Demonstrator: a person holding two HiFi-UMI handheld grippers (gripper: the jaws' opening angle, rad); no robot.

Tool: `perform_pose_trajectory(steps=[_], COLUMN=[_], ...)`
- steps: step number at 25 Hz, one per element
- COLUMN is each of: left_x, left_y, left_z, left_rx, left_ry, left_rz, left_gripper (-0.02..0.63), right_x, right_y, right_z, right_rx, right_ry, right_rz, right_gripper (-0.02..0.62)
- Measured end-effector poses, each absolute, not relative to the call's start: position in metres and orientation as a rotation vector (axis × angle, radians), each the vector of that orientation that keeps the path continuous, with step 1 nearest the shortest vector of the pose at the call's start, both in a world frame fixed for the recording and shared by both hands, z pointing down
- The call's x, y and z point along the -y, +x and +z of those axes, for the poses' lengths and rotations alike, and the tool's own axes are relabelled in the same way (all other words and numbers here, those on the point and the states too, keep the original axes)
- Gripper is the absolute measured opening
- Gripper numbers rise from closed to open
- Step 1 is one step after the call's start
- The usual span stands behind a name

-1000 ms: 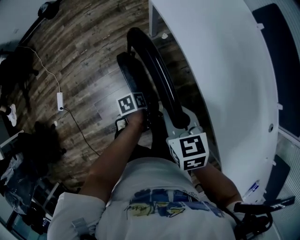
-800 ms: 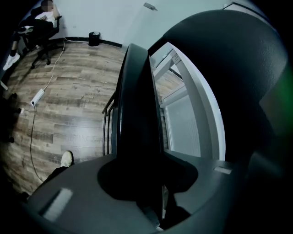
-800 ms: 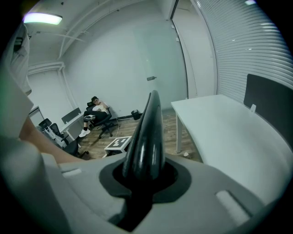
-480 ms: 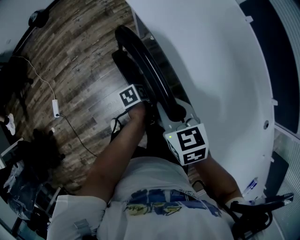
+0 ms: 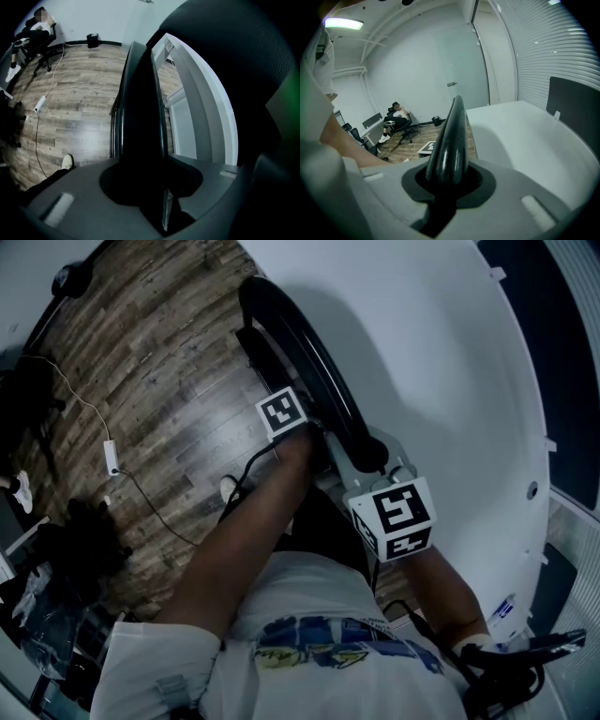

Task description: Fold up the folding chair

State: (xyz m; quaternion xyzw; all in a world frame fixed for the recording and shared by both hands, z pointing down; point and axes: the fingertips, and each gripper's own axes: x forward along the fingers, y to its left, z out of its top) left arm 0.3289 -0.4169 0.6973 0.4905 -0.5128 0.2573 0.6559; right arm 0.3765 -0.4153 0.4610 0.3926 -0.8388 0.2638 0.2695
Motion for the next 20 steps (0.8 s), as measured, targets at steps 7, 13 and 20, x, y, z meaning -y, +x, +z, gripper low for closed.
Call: perform_pose_trajectory(steps=[7, 13, 20], left_x=[0.429, 0.435, 0.445], left_y=[0.350, 0.362, 0.376], left_z=[0.699, 0.701, 0.696], left_rx=[1.159, 1.132, 1.079], left_ry=[1.107, 1.123, 1.220], left_rz=[0.597, 0.607, 0.605], left_gripper=[0.130, 0.143, 0.158], right_x=[0.432, 0.437, 0.446], right_y=[0.405, 0.419, 0.436], right_z=[0.465, 0.469, 0.474], right_rx=[2.273, 2.274, 2.272], right_ry=[1.066, 1.070, 1.075], right_rz=[0.718, 0.720, 0.724], right_gripper=[0.063, 0.063, 0.063])
